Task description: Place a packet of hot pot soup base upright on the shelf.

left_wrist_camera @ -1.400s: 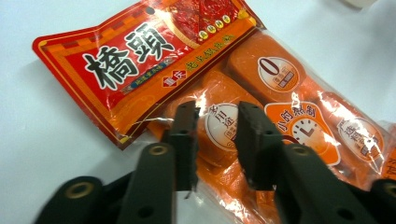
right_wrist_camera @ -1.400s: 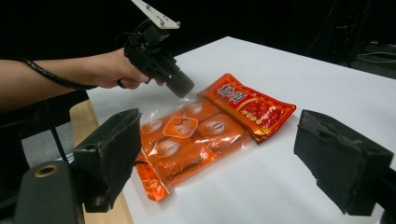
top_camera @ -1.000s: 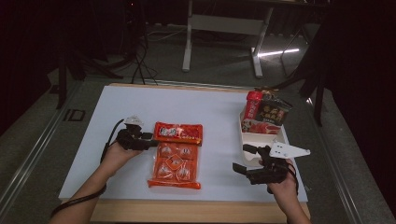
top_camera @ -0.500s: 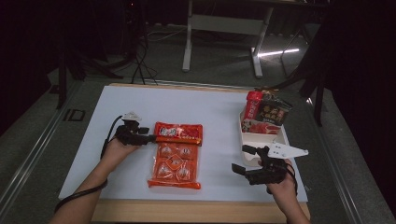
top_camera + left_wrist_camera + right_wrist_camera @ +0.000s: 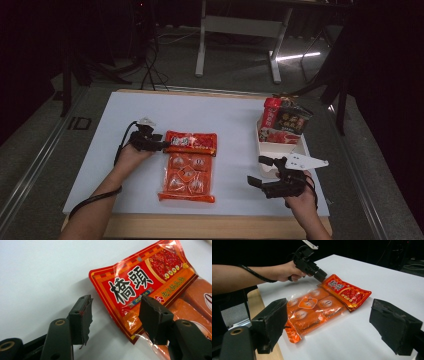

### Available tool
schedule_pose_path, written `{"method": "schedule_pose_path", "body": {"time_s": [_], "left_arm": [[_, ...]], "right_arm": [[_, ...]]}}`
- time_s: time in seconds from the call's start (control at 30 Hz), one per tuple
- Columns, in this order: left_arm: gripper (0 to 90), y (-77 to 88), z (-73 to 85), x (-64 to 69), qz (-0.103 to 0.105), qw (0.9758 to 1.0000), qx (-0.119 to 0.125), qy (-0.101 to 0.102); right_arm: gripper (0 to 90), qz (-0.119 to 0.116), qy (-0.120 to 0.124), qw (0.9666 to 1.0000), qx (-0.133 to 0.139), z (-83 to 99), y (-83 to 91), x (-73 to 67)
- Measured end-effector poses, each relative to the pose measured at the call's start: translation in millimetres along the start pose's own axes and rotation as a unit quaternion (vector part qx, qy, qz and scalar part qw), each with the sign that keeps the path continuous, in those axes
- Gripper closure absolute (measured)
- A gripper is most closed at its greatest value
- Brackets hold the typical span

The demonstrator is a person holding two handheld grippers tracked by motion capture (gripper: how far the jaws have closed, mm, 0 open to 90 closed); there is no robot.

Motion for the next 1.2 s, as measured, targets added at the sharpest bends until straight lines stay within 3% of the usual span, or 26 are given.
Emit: {"method": "schedule_pose_path", "body": {"time_s": [0.2,0.53,0.6,1.0,1.2], "left_arm": [[47.2,-7.6,0.6,-1.5,0.017,0.9998,-0.006,0.005],[64.4,-15.0,1.7,2.1,0.059,0.9982,-0.011,0.006],[64.6,-16.3,1.1,3.2,0.065,0.9978,-0.011,0.008],[70.6,-22.5,-3.5,8.2,0.074,0.9971,-0.013,0.011],[85.5,-24.7,-6.4,13.5,0.070,0.9974,-0.015,0.007]], "right_arm": [[14.6,0.000,0.000,1.0000,-0.001,0.0,-0.2,0.0],[14.7,-0.001,-0.002,1.0000,-0.002,0.2,-1.6,0.5],[14.7,-0.002,-0.001,1.0000,-0.003,0.3,-2.3,0.5],[14.7,-0.003,-0.003,1.0000,-0.004,1.1,-4.3,1.1],[14.7,-0.002,-0.003,1.0000,-0.005,1.6,-3.8,2.0]]}}
Point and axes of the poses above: each handheld gripper's, and its own axes: y roughly backward along the jaws, z roughly out of its underside, x roughly to its right, the point moved 3 cm from there along -y, roughly forward along the jaws, and after that the axes turned 6 degrees about -y, right-handed, at the moved point
